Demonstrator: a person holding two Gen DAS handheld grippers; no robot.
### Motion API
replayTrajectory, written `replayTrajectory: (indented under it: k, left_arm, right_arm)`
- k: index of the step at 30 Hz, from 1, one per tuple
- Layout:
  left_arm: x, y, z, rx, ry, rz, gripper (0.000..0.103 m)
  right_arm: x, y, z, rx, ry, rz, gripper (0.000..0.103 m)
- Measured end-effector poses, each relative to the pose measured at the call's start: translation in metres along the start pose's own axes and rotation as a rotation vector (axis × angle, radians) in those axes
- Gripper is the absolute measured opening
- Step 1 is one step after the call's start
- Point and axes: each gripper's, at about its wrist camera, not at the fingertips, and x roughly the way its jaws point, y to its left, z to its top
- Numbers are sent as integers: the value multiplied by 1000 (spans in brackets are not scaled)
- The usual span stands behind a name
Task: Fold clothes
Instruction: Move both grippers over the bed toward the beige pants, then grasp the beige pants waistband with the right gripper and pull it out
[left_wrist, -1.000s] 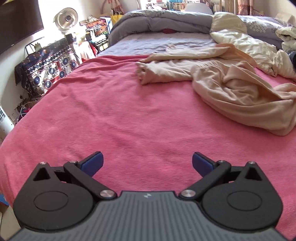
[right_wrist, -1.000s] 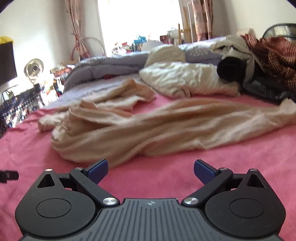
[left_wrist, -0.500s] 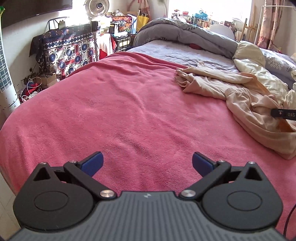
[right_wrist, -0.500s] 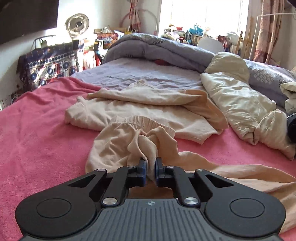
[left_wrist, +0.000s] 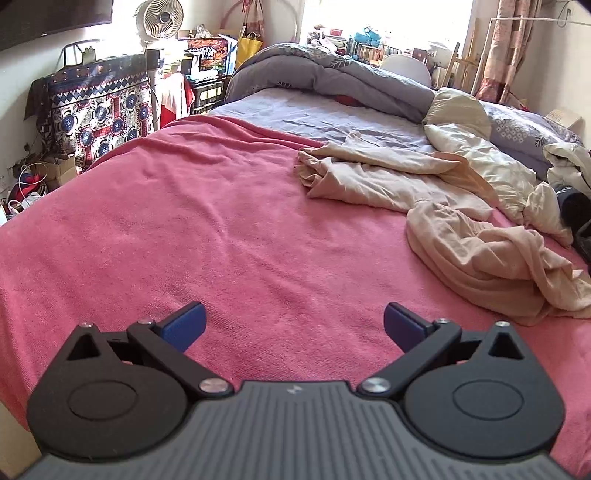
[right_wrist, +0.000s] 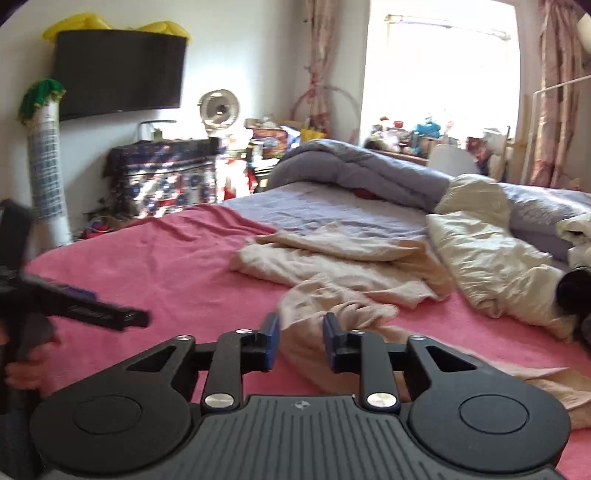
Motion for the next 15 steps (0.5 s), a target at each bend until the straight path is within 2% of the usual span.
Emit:
replayTrajectory:
  k: [1,2,3,4,5,6,7,12,15]
  left_arm:
    - [-2,-1,-1,3,2,1,103]
    - [-4,-1,-2,5,5,6,103]
    - [-6,0,-2,4,7,14,103]
    - [-8,2,-2,3,9,24,103]
    - [-13,6,-1,4,3,32,103]
    - [-17,11,-1,6,-4,39,103]
    - [-22,16,-1,7,-12,47,103]
    - [-31,49,2,-27,-49,103,103]
    - [-27,63,4,-86,-44,88,103]
  right_arm:
    - [18,-5,5,10,6,-25,65]
    - [45,-8,10,-2,30,-45,86]
    - [73,-9,12,-13,68,-85,100]
    - [98,-11,13,1,114,-133,97]
    - [117,-18,10,88,175,-113,58]
    - [134,-26,7,190,239,-78,15]
    - [151,-35,3,292,302,-43,13]
    - [83,1,0,172,148,86,13]
    - [34,14,-13,174,155,299,13]
